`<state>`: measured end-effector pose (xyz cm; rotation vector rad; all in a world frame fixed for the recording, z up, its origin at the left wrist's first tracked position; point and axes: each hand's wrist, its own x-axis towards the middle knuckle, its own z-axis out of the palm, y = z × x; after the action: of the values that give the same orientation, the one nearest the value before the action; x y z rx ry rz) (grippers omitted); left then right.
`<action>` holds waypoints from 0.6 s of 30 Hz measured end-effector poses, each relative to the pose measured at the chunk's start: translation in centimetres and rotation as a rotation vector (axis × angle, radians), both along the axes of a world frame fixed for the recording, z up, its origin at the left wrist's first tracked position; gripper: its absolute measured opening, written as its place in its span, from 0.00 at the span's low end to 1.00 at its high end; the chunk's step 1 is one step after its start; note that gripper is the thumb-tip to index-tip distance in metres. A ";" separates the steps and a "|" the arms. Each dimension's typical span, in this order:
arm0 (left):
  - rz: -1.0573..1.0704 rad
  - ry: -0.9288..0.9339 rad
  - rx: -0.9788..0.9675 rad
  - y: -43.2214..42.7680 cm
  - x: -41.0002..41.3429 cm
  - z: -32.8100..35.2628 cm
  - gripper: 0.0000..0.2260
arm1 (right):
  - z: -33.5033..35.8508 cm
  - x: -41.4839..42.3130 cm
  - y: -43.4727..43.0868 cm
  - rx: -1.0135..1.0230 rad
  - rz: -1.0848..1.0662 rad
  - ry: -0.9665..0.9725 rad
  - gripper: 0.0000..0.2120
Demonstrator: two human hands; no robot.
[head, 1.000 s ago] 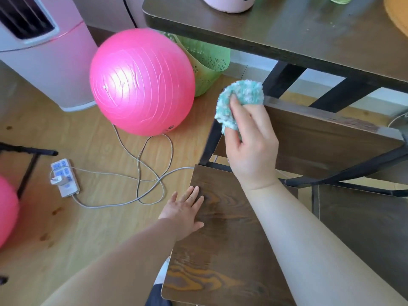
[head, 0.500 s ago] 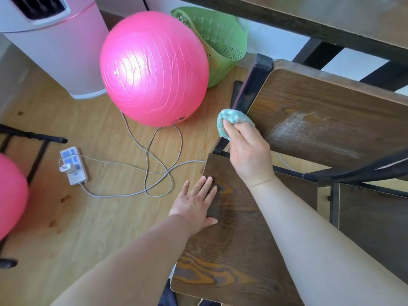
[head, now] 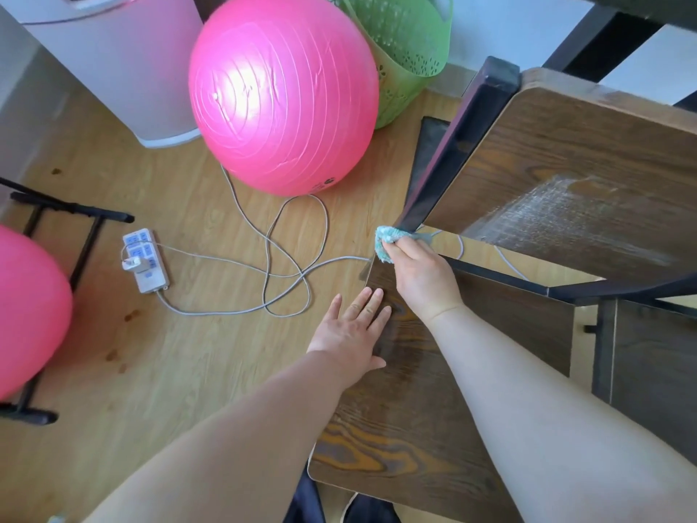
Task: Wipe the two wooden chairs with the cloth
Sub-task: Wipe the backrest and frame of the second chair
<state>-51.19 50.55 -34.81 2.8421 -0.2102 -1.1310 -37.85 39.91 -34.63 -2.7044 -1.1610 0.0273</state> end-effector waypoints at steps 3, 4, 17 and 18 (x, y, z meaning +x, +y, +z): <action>-0.014 0.008 0.011 0.0 0.0 -0.1 0.38 | -0.7 -0.1 0.7 -0.131 -0.048 0.149 0.18; -0.018 0.006 0.016 0.0 0.1 -0.1 0.38 | -0.8 -0.2 0.8 -0.142 -0.062 0.168 0.18; -0.005 -0.070 0.082 -1.5 -0.3 0.4 0.46 | 14.6 -4.1 -6.6 0.506 -0.398 0.258 0.17; 0.023 -0.096 0.068 -1.8 -0.2 0.5 0.46 | 16.7 -4.2 -7.7 0.569 -0.415 0.275 0.17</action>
<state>-51.35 48.76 -34.32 2.9532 -0.1476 -1.0173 -42.00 32.25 -17.93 -2.2773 -0.4274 0.0058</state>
